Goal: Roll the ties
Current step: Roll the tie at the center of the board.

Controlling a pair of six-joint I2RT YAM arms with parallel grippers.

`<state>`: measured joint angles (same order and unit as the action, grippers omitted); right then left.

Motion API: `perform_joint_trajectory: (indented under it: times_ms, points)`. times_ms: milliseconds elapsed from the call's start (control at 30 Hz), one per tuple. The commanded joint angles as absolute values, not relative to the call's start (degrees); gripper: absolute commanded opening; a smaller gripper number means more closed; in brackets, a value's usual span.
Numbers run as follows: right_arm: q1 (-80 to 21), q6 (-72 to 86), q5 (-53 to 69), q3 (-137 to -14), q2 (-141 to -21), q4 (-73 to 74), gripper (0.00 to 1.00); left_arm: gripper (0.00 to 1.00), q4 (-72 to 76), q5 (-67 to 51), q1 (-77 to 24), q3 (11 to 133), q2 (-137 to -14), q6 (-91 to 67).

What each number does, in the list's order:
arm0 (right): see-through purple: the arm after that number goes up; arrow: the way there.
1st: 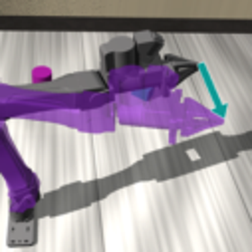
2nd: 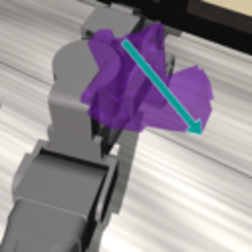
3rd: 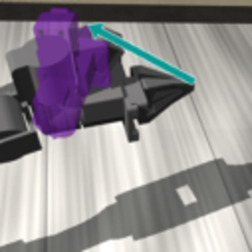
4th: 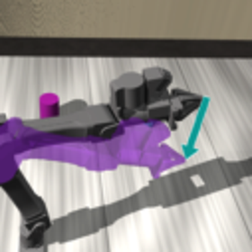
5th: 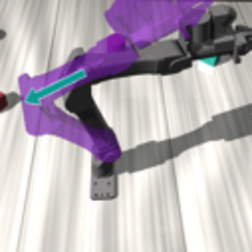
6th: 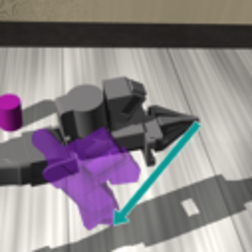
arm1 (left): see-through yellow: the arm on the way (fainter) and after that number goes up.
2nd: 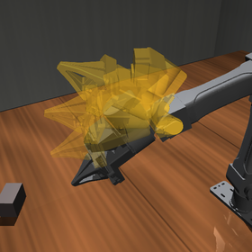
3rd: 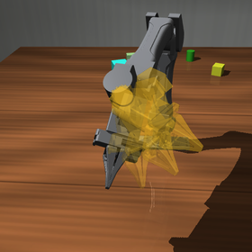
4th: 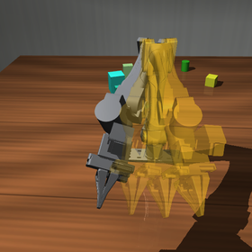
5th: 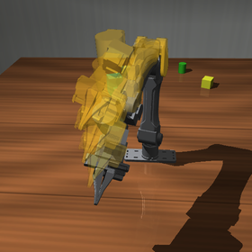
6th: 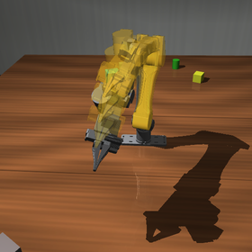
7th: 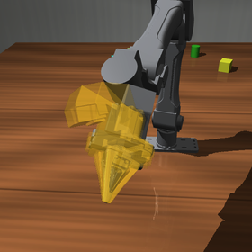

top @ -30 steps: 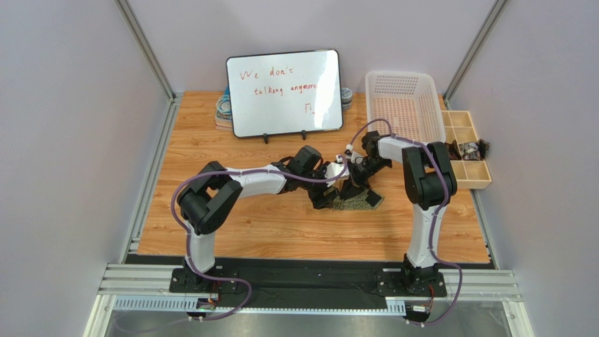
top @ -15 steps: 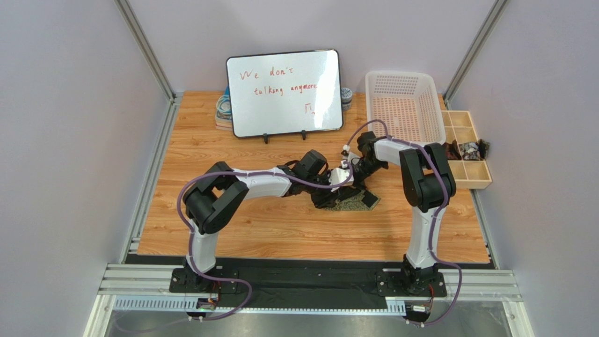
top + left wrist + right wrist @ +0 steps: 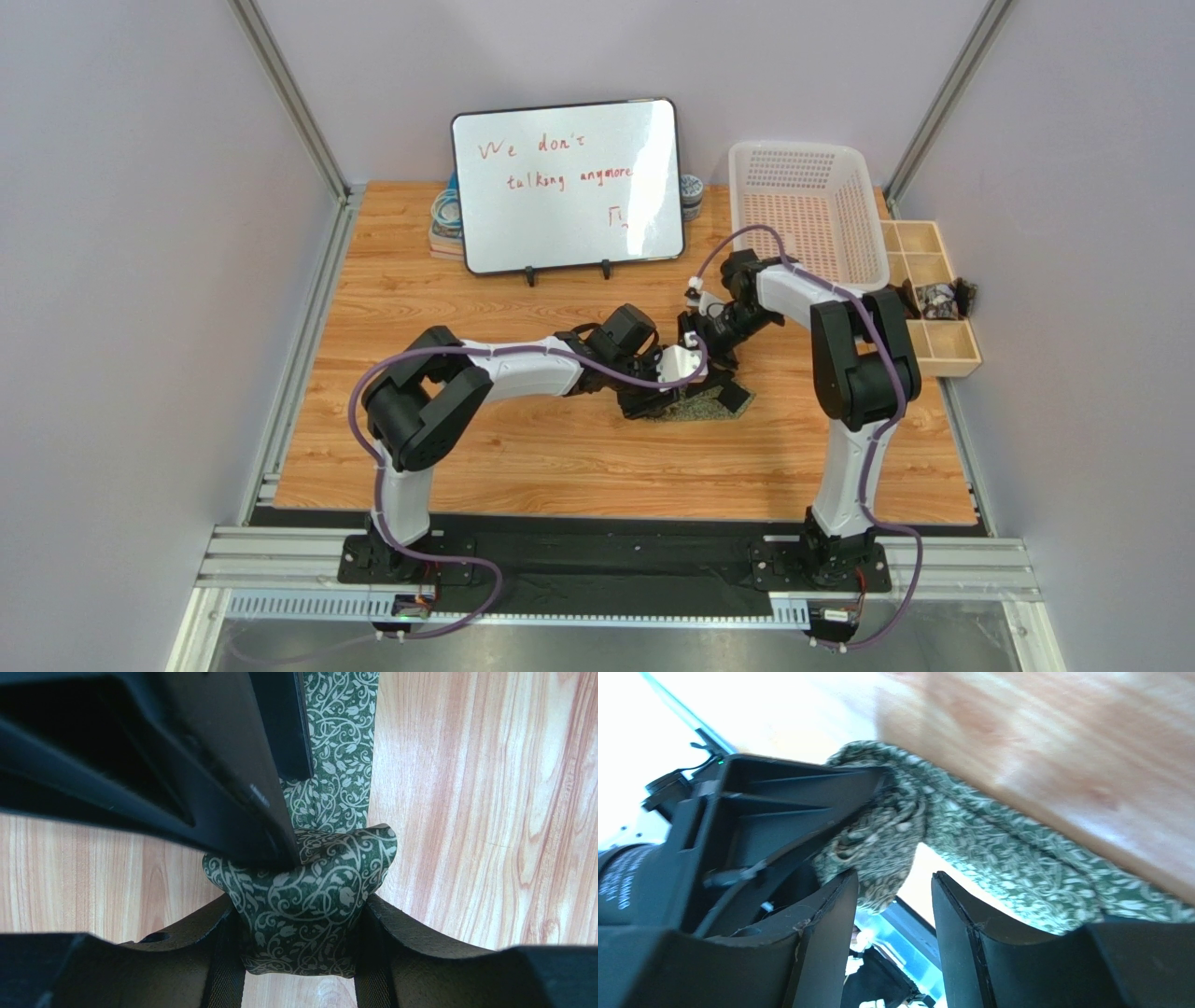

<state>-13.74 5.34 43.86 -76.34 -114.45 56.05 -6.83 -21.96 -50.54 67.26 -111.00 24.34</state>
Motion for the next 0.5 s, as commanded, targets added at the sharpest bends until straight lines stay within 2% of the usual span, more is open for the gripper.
perform_joint_trajectory:
  times_ms: [0,233,467]
  points:
    - [-14.7,7.1,50.0,-76.4,-111.7,55.0,0.5,0.23,-15.7,-20.2,-51.1,66.6,-113.6,25.8]
    - [-10.5,4.5,50.6,-77.0,-109.5,58.4,0.49,0.23,-15.7,-20.3,-51.1,66.2,-113.5,26.1]
    - [-13.6,4.3,51.0,-75.1,-108.7,56.7,0.49,0.25,-15.3,-20.9,-51.1,66.4,-113.6,25.4]
